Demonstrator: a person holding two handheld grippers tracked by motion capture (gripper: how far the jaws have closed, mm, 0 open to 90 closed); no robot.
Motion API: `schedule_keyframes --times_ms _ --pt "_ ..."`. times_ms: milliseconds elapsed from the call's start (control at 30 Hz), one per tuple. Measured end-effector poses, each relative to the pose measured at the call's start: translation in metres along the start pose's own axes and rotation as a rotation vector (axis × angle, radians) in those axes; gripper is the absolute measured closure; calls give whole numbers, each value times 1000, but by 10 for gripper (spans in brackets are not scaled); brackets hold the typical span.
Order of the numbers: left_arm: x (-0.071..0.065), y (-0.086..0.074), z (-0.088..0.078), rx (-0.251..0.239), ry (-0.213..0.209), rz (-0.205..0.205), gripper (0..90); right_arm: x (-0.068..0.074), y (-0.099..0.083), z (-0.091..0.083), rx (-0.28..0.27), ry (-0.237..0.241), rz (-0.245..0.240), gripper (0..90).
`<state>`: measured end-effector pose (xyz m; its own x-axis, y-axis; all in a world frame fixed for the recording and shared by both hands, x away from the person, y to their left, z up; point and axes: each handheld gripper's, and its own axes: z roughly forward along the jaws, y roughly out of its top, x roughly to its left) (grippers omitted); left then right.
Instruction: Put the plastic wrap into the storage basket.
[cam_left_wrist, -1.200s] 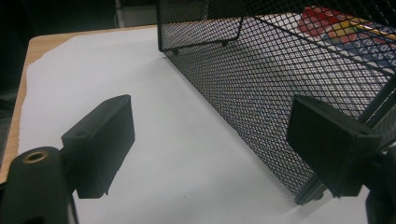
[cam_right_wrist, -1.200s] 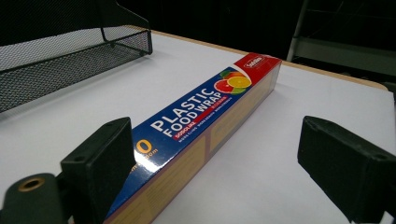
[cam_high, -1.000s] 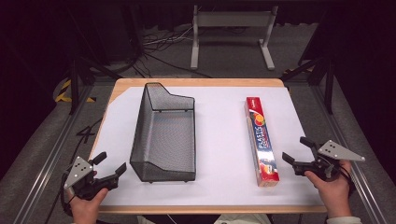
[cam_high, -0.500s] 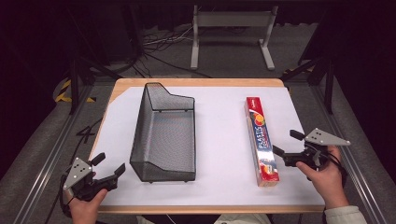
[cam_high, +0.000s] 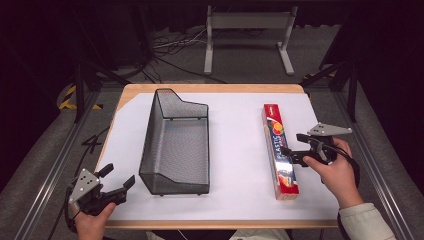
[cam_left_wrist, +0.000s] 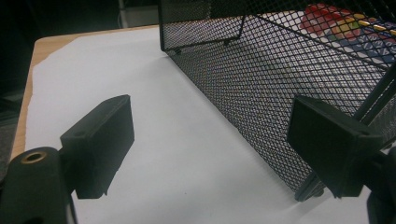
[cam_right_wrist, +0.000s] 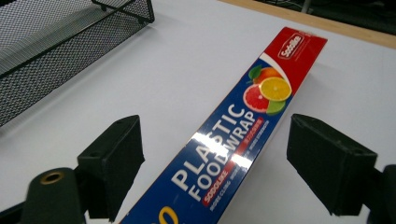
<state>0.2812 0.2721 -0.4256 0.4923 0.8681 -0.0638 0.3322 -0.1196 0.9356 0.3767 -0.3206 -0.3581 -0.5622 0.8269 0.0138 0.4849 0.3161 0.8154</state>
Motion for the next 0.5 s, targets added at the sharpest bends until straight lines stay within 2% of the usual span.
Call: schedule_keyframes --times_ms 100,133,200,300,367,433,500 --pt "0 0 0 5 -2 0 157 0 7 6 -2 17 -4 243" --pt "0 0 0 3 -5 1 158 1 9 8 10 21 10 238" --pt "0 -1 0 3 -7 2 158 3 14 11 7 9 -10 238" --pt "0 -1 -1 6 -5 2 159 6 18 14 30 -8 -17 217" --pt "0 -1 -2 6 -2 -3 159 7 22 20 75 -48 13 135" --pt "0 -1 -3 2 -3 2 159 7 23 26 115 -67 45 182" --pt "1 -2 -3 4 -4 2 159 7 24 32 124 -73 80 183"
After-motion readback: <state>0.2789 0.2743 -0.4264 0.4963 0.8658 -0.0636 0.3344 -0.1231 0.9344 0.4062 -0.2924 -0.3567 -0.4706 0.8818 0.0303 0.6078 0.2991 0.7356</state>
